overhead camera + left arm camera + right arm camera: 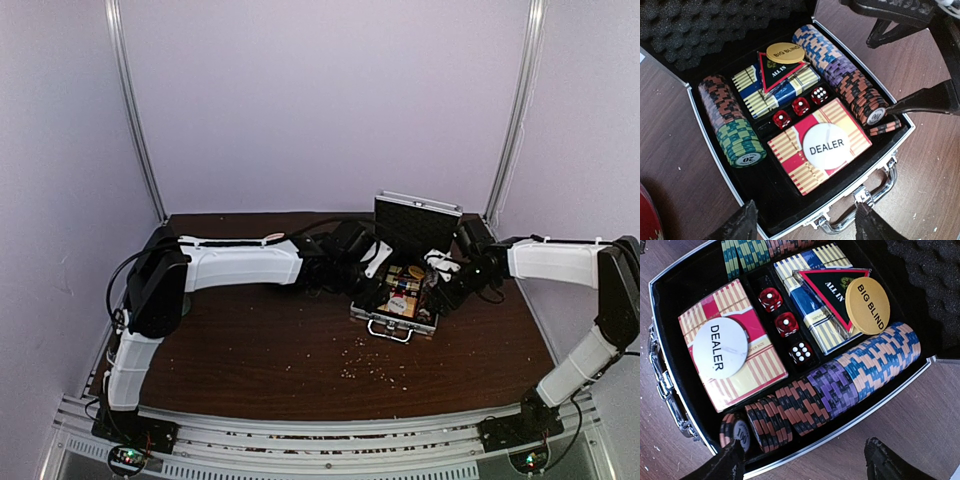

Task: Pack up texas hold em set

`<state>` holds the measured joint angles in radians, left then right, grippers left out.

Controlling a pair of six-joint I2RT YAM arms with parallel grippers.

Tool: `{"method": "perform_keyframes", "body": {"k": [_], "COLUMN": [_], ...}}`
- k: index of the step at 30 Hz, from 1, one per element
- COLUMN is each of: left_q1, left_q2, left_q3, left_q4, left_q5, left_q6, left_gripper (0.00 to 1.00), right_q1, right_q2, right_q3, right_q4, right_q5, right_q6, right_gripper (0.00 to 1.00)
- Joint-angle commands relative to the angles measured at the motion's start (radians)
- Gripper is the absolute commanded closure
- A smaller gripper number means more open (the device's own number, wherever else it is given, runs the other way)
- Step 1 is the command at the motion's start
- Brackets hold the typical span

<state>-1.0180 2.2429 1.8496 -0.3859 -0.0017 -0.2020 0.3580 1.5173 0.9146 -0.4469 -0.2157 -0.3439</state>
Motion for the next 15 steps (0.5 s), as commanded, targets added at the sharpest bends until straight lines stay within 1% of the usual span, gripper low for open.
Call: {"method": "perform_keyframes", "body": {"k": [1,6,9,15], "left_q1": [0.004,0.004,0.004,0.003], "left_q2": [-0.03,-0.041,-0.048,-0.048], "left_q3": [-0.013,-0.025,-0.035,-0.044], "left_q4": [0.04,0.041,0.042,0.048], "left_q5": [0.01,-0.005,-0.015,-0.012], "left_q6": [-0.011,-0.011,-0.01,-0.01], "left_gripper": [0.32,0.32,0.32,0.32], "right_q1": [-0.005,-0.006,-0.009,-0.006], "right_q2": [0.024,0.017,-0.008,-0.009], "right_q3": [0.025,0.023,0.019,0.015], "right_q4": [0.011,0.01,0.001,-0.038], "right_q5": [0.035,0.033,-0.031,-0.146], "right_q6": [0.013,0.011,-0.008,-0.059], "right_gripper": [0.16,0.17,0.16,0.1]}}
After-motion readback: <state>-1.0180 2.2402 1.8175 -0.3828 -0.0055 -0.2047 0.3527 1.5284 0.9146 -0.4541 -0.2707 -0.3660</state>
